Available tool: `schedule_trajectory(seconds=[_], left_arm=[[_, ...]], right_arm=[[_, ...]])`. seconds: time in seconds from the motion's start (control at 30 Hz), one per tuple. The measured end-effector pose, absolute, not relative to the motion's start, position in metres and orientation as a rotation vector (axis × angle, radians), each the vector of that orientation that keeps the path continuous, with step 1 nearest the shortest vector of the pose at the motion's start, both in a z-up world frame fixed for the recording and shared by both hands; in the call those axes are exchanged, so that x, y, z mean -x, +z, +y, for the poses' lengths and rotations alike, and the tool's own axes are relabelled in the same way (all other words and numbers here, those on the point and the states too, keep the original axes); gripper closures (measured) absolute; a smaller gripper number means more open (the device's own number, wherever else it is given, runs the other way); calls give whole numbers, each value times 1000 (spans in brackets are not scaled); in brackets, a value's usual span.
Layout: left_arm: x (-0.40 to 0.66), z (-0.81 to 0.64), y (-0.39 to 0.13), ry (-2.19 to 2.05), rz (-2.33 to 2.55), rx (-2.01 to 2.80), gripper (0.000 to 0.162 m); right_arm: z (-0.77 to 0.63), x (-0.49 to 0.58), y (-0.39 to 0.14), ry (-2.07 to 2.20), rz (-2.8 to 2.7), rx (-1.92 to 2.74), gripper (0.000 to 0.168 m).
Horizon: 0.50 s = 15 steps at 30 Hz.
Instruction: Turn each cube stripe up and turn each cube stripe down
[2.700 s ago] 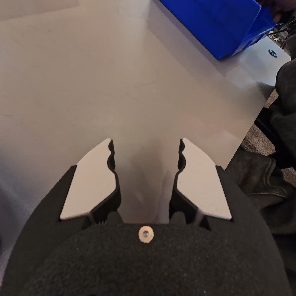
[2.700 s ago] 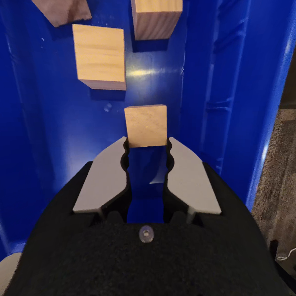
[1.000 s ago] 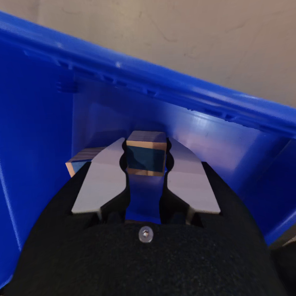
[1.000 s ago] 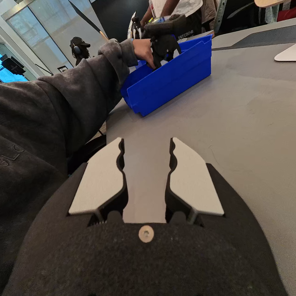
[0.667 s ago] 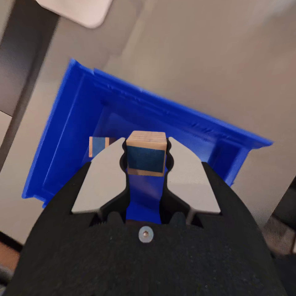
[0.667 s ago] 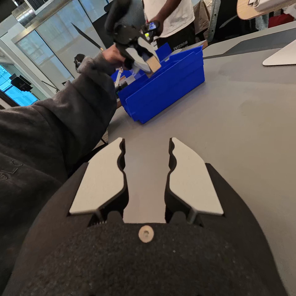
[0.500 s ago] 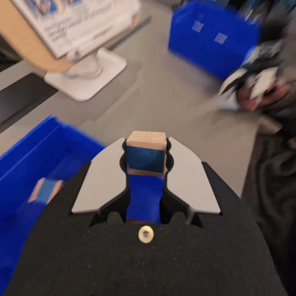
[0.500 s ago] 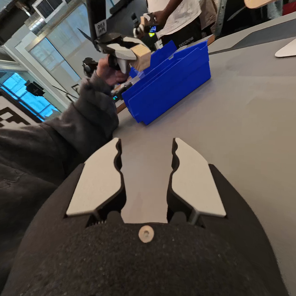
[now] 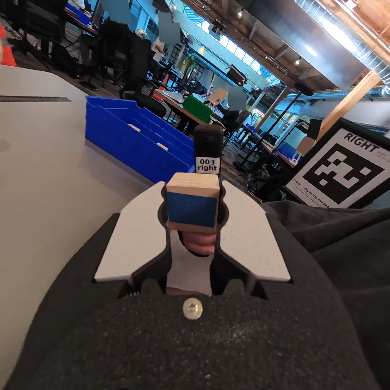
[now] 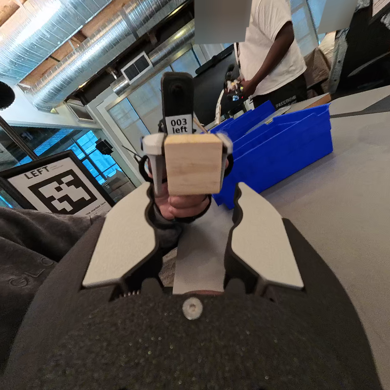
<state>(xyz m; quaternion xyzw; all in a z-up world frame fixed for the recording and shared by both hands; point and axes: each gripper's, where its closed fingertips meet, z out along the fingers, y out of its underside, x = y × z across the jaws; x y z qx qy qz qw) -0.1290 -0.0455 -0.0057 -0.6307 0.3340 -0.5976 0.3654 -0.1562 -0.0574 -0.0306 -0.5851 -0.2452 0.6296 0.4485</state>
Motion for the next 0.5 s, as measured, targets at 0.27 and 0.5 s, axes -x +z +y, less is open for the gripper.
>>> schedule_trajectory(seconds=[0.27,0.5], left_arm=[[112,-53,-23,-1573,861,1632,109],[201,-31,-81,-732,639,1983,76]], right_arm=[[-64,138,-41,1614,-633,1505,123],[-60,124,-39,1531,-637,1509,123]])
